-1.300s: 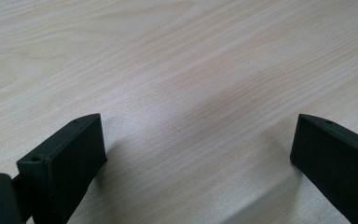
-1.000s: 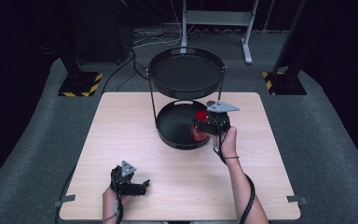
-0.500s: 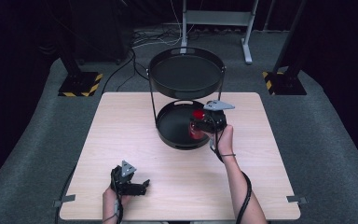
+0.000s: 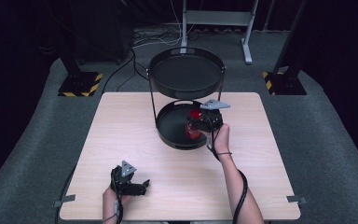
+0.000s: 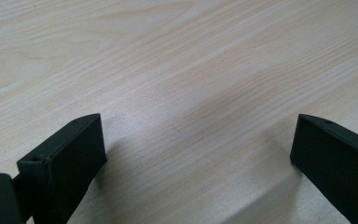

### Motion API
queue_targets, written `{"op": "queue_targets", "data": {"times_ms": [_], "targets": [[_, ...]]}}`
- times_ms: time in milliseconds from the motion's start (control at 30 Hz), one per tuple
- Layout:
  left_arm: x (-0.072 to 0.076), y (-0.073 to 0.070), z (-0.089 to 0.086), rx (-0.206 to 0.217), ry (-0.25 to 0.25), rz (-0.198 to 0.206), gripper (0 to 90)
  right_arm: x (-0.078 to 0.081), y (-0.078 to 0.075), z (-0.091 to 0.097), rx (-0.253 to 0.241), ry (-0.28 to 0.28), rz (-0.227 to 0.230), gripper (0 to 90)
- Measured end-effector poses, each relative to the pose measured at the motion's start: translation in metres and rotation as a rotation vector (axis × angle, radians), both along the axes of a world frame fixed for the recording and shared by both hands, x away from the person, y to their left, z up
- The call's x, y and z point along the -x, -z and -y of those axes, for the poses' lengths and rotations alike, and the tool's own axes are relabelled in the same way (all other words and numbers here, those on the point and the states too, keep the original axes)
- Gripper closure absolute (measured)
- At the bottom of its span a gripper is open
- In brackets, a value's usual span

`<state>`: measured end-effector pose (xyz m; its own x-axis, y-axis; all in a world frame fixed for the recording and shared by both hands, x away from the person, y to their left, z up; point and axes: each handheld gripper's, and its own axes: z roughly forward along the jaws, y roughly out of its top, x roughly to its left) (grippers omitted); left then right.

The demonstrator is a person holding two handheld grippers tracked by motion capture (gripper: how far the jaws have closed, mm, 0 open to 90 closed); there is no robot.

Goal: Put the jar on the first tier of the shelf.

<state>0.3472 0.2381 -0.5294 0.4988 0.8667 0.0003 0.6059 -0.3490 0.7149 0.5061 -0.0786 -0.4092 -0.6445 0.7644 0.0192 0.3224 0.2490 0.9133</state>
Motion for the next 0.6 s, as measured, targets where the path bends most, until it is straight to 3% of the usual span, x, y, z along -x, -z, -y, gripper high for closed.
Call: {"op": "queue_targets", "data": {"times_ms": [600], "targets": [[0.0,0.0,0.0,0.001,-0.002,0.001,2.9,-0.016,0.009,-0.006,-0.013,0.021,-0.021,48.1]]}}
